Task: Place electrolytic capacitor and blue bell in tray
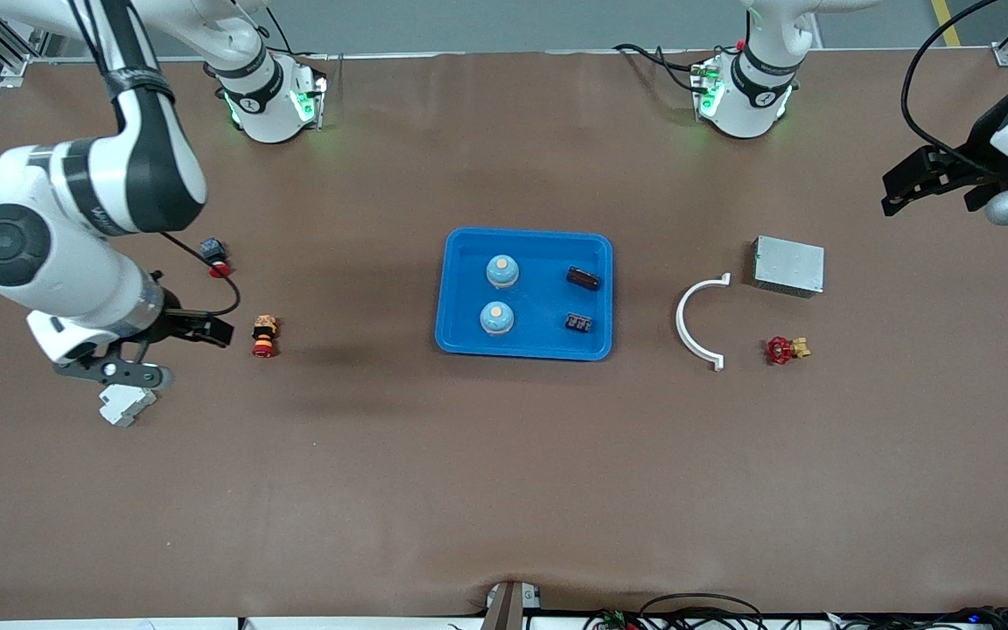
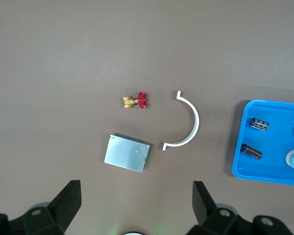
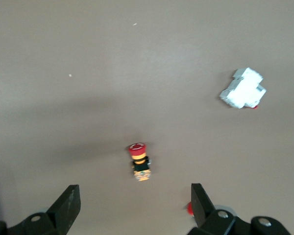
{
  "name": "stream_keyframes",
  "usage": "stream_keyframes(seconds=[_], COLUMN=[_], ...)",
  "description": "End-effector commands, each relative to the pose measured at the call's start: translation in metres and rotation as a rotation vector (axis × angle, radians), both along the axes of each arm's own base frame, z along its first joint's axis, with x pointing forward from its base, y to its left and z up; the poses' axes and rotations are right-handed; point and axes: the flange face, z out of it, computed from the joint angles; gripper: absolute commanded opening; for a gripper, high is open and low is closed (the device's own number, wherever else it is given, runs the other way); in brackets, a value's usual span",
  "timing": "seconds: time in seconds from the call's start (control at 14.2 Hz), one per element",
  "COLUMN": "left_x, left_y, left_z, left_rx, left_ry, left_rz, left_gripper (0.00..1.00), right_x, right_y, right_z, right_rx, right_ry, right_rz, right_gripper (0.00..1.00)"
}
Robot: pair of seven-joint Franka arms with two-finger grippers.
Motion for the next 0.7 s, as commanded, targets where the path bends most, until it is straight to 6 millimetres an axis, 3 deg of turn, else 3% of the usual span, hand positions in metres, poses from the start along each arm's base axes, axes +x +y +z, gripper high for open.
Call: stream_keyframes(seconds=[0.0,0.21,0.63], left_x=[-0.01,-0.01,-0.008], left_y=[-0.007,-0.01,-0.009], left_z=[0.007,0.007,0.006], left_rx=[-0.013,-0.007,0.001], left_ry=[-0.007,-0.007,-0.007], left_rz=[-0.029,-0.035,-0.034], left_gripper=[1.0,1.0,1.0], right_x=[-0.013,-0.017,-0.044], right_y=[-0.024,-0.051,-0.054], right_z=[0.02,0.037,0.074], right_rx=[-0.003,0.013,0.014], right_ry=[-0.011,-0.015,-0.05], right_rz=[0.033,0.072,0.069], right_gripper=[1.0,1.0,1.0])
